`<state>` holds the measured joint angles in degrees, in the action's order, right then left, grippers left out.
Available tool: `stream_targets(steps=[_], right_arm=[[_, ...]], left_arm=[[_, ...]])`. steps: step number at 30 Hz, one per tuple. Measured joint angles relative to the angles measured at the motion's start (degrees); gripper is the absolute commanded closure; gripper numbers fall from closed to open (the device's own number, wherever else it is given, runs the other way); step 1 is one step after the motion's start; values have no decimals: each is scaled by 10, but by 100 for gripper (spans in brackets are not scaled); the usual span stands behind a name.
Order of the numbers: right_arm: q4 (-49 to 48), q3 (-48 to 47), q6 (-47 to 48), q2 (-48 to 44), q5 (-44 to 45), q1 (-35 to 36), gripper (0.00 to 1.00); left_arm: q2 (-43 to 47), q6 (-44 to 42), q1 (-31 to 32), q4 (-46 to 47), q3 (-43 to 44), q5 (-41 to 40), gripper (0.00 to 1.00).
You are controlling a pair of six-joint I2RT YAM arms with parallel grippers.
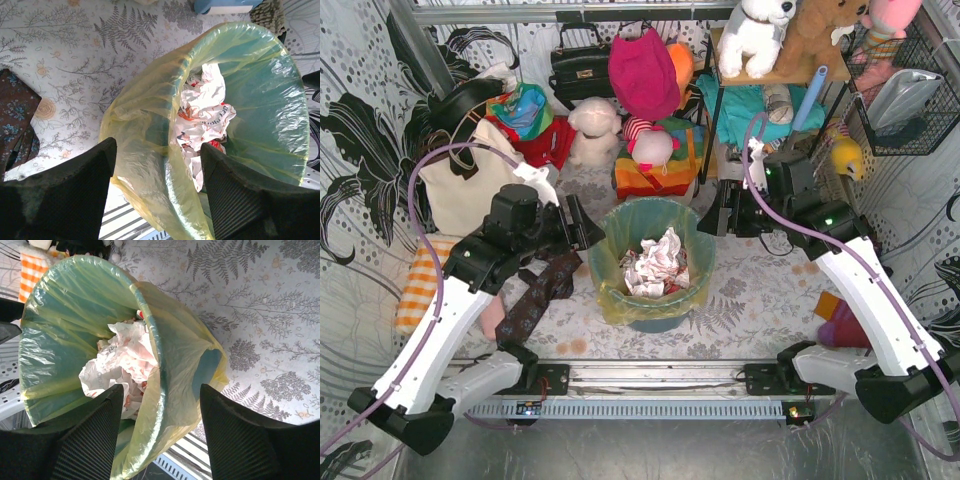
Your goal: Tie the trash bag
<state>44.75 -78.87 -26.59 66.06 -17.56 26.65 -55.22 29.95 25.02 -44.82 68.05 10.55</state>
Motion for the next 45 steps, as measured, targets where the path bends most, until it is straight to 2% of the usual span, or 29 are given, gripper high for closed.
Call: stream_targets(steps=[3,10,19,23,26,29,37,40,42,45], right_arm=[[3,-1,0,3,0,7,46],[3,-1,-4,5,-5,11,60],[-7,17,-15,13,-16,15,68],[-10,22,-18,13,-17,16,82],[-10,23,-20,14,-10,16,94],[-7,23,-24,14,-2,16,100],[-5,29,-29,2,15,16,100],[-3,36,-37,-9,22,16,96],[-4,40,-43,-15,25,15,89],[-4,43,-49,-21,30,15,74]], left_arm=[[-3,0,7,-8,3,9,28],[-4,-1,12,-16,6,23,44],[-4,1,14,-6,4,45,63],[-6,3,14,3,-6,49,74],[-12,3,14,4,-8,47,77],[-20,3,13,10,-8,47,79],[-49,0,13,27,5,40,81],[-64,-3,13,30,14,38,80],[-74,-8,13,30,22,37,73],[-89,-16,13,29,33,35,58]])
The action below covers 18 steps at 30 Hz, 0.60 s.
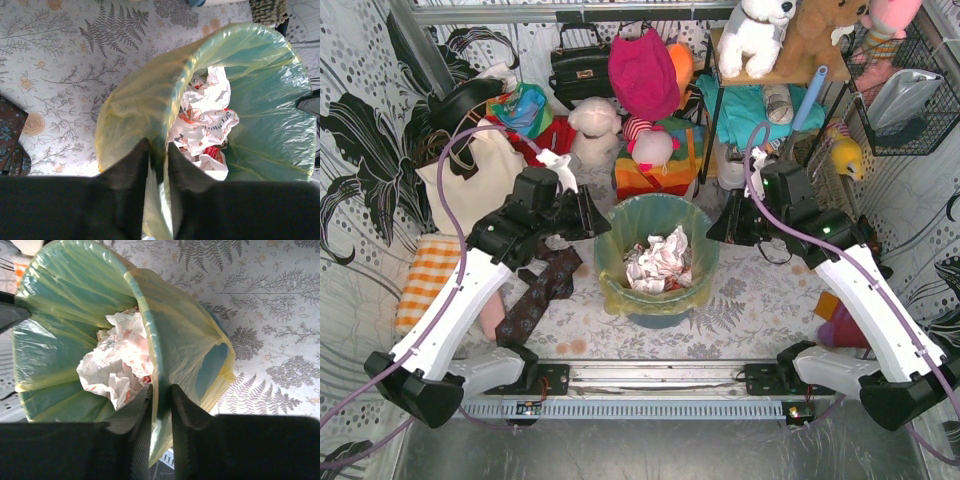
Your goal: Tie the trash bag
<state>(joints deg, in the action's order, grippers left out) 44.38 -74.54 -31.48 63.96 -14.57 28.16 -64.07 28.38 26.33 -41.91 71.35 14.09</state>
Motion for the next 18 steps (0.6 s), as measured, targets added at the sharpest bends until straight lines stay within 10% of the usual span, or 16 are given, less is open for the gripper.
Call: stream_targets(steps=[6,18], right_arm=[[-3,-1,-12,-17,18,2,51],[38,-11,-54,-96,209,2,47]], left_arm=[[-7,-11,3,-2,14,-2,47],[24,-3,3,-1,7,-6,48]])
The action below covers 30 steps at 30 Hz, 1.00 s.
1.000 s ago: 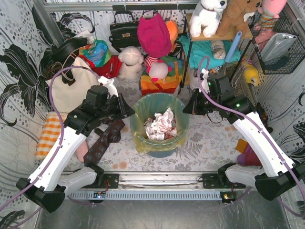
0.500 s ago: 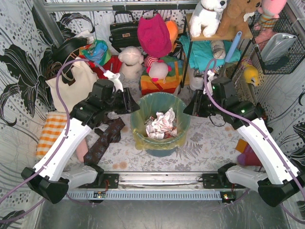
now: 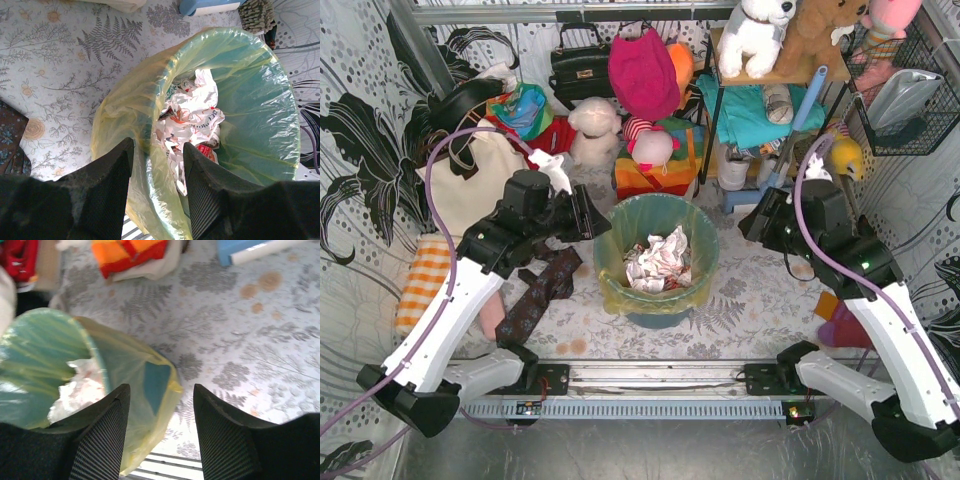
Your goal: Tie the trash bag
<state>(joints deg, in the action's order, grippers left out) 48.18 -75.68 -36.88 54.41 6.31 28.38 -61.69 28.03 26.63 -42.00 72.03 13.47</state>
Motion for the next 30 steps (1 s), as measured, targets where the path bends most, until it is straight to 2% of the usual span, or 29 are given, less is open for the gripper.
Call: stream_targets(steps=[3,6,10,15,21,30], right_arm=[[8,42,-12,-17,37,0,47],[0,110,-27,-23,35,0,48],[-32,211,-44,-19,-17,-13,50],[-101,289,-71,-21,-110,-43,49],[-185,334,-92,-17,-200,-78,49],[-270,354,-94,27,-269,-96,49]], left_arm=[[2,3,0,0,-7,0,48],[1,4,0,-1,-9,0,48],[1,5,0,-1,-9,1,49],[-4,5,0,1,-9,11,51],[-10,7,0,4,-9,20,51],[-10,9,0,9,-12,20,52]])
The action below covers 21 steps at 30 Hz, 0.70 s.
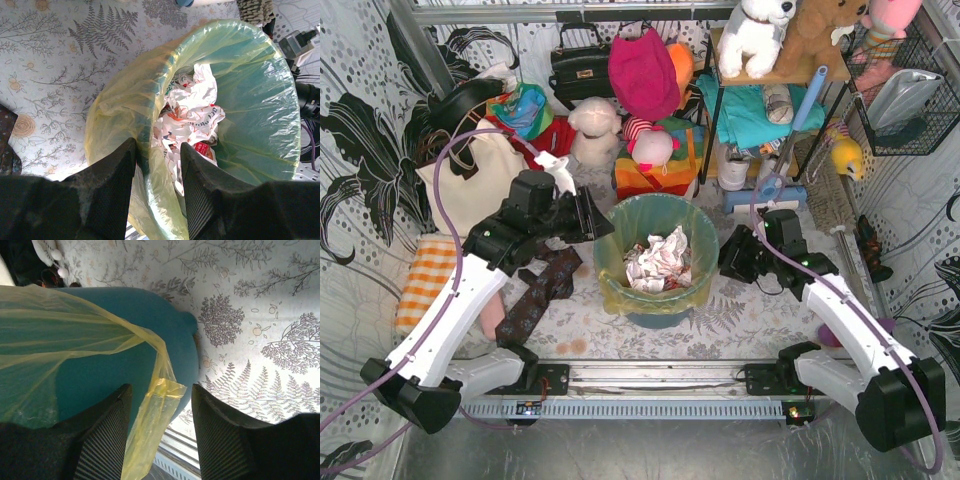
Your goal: Tie the trash bag
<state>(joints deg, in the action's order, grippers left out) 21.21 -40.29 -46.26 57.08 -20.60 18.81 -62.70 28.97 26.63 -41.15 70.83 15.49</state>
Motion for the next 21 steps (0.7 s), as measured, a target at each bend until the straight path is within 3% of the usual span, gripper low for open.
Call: stream_targets(steps=[21], right_arm=[[-167,139,-95,13,-71,-14,54]], left_arm=[[0,12,0,17,-17,6,54]])
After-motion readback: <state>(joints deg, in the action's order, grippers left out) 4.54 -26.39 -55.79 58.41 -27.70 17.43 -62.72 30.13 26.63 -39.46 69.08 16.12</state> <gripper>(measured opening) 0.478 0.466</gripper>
